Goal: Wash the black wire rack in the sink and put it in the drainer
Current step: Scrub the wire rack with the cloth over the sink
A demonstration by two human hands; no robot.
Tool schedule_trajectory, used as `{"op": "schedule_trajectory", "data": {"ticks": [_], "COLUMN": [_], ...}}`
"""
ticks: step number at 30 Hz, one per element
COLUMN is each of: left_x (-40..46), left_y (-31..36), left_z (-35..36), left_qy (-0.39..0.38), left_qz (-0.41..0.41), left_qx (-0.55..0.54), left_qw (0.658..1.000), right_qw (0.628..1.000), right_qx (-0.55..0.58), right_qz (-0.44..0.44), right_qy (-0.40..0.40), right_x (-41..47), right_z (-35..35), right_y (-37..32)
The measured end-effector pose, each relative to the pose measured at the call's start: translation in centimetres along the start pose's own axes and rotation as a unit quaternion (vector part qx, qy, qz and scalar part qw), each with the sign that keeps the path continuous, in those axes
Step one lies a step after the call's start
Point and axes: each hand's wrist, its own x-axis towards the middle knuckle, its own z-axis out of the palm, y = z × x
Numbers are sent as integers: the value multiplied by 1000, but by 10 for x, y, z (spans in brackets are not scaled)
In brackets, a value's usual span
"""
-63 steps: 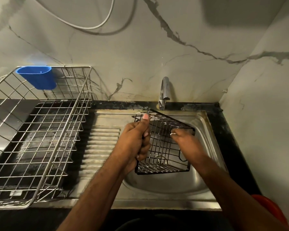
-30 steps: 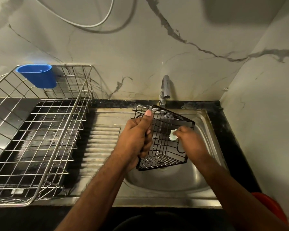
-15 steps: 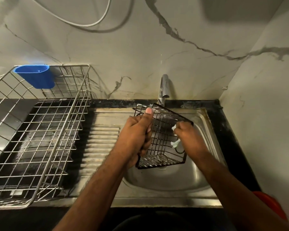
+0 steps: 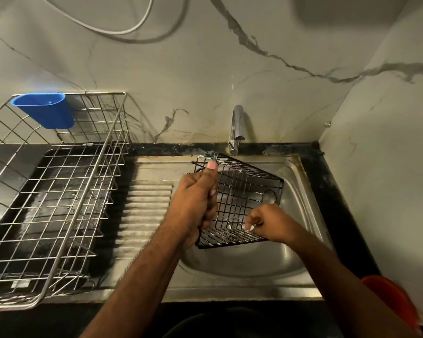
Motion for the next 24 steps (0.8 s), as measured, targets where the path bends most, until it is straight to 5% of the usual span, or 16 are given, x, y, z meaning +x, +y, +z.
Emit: {"op": "schedule_trajectory", "data": {"ticks": [2,5,10,15,17,22,24], "left_x": [0,1,4,3,2,3,3], "left_y": [-1,-3,-3,-1,-1,0,-2], "left_z": [0,2,1,3,4,0,2], "left_qy": [-1,-2,4,-10,-9,13,17], "left_qz": [1,1,1,0,4,14,21], "left_qx": [-4,5,-7,-8,-2,15,30], "left_qw": [1000,1000,1000,1000,1000,1000,999], "right_qw": [998,979,930,932,928,925,933], "right_qx": [47,87,23,-164,-243,-224,-126], "right_qz": [13,20,-32,-126,-80,-34,-21], "right_qy": [31,181,366,297,271,303,337], "right_x": [-4,-6,-8,4,12,-4,-11], "right_z": [-12,-28,-44,-29,-22,-22,-29], "right_y": [1,-4,-13,-3,8,8,2]}}
